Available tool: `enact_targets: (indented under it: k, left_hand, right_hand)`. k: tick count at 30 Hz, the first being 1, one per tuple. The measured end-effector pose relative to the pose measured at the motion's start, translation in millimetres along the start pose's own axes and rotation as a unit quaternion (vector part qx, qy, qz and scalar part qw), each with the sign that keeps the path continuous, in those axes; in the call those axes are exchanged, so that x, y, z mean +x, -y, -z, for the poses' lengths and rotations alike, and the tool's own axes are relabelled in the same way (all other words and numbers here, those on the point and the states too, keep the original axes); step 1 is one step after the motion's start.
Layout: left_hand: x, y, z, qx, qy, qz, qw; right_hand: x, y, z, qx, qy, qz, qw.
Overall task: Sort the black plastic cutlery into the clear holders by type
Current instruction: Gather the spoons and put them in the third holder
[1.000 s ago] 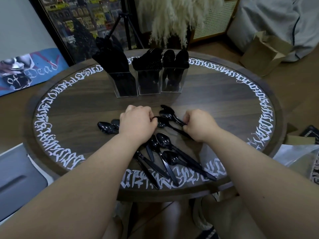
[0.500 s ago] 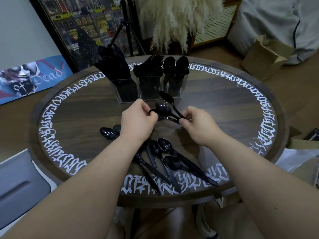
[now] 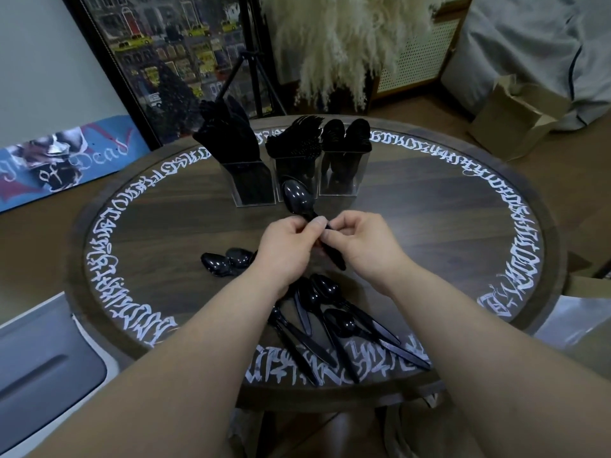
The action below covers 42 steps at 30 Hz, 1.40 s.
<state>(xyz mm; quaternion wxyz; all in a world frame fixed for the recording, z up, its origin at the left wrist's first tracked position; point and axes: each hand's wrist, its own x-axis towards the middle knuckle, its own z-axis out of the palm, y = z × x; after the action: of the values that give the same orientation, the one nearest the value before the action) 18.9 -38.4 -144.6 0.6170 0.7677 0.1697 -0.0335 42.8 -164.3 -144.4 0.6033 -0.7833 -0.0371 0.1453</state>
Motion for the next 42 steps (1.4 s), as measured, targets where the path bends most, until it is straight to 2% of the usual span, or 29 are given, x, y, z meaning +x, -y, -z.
enact_targets:
  k: [4,8,10,12,15,18,25,33,37,42]
  left_hand:
    - [-1.4,-1.5,2.5,-0.008,0.003,0.003,1.0]
    - [1.2,-3.3,9.4,-0.027,-0.012,-0.003,1.0]
    - [2.1,-3.4,15.4,-0.023,0.005,-0.005,1.0]
    - [-2.0,-4.6,18.8,-0.007,0.062,-0.001,0.998]
    - [-8.1,-4.8,18.9,0.027,0.141,-0.01,0.99]
    - [-10.5,-4.7,18.4,0.066,0.178,-0.023,0.982]
    - [-7.1,1.3,21.0,0.147,0.098,-0.053,0.983]
    - [-6.9,-4.1,16.7,0.296,0.057,-0.126,0.945]
    - [-9.5,-6.1,14.4,0.316,0.062,-0.128,0.938]
    - [-11.4,-5.3,11.4,0.299,0.054,-0.129,0.944]
  right_hand:
    - [2.4,1.5,-2.5,-0.233,-0.025,0.106,0.966]
    - [-6.3,13.2,-0.9,-0.339,0.013,0.137,0.931]
    - [-5.0,16.6,2.6,-0.305,-0.036,0.133,0.942]
    - [0.1,16.9,8.0,-0.226,-0.088,0.105,0.964]
    - [7.1,13.4,10.5,-0.082,-0.101,0.058,0.99]
    - [10.9,9.6,10.0,-0.031,-0.116,0.061,0.991]
    - [12.3,6.1,12.9,-0.053,-0.162,0.053,0.984]
    - [7.4,14.0,10.6,0.021,-0.118,0.054,0.991]
    - [8.3,10.8,7.7,-0.019,-0.123,0.053,0.991]
    - [7.8,11.9,8.1,-0.007,-0.12,0.041,0.992]
